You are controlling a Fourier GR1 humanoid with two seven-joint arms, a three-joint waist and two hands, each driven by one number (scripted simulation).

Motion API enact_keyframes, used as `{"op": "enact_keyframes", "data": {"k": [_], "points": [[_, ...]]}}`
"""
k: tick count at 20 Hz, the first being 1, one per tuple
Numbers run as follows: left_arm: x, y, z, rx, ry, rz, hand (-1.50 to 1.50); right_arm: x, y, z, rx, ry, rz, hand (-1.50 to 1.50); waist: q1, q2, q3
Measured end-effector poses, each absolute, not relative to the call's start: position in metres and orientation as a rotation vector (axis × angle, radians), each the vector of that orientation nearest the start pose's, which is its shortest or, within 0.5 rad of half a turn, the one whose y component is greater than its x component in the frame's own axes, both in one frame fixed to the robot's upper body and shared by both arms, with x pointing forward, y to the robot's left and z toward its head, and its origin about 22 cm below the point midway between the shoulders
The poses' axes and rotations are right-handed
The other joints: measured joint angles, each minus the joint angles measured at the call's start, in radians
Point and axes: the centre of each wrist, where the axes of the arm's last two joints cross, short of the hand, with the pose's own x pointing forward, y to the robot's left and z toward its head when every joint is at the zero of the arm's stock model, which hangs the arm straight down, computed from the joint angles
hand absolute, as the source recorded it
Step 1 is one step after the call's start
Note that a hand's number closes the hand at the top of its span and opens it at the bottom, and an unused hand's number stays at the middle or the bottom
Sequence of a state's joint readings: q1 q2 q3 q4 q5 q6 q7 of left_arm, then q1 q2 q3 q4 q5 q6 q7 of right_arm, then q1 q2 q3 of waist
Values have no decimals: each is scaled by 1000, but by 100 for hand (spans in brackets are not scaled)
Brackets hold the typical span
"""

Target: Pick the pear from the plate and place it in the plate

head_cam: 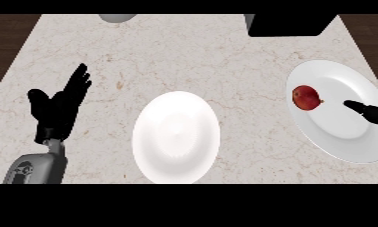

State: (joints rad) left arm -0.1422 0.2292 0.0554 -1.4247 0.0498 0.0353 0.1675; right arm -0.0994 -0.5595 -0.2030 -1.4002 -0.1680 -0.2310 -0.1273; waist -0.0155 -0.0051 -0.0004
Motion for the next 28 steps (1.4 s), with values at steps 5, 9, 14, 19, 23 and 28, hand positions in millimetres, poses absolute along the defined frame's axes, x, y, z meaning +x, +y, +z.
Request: {"op": "enact_keyframes", "data": {"k": [5,9,14,19,23,28], "points": [[283,285,24,173,-1400,-75,0,242,-426,65,-541,-1680,-85,-150,7,3,0],[282,284,25,176,-1402,-75,0,221,-450,60,-534,-1704,-85,-150,10,4,1],[282,290,21,176,-1405,-79,0,202,-472,50,-542,-1713,-91,-150,12,5,1],[281,284,24,173,-1407,-80,0,194,-494,48,-571,-1704,-102,-150,14,5,1],[282,284,20,174,-1404,-83,0,190,-514,48,-591,-1694,-90,-150,15,5,1],[285,286,21,174,-1405,-86,0,180,-526,42,-628,-1656,-67,-150,14,5,1]]}}
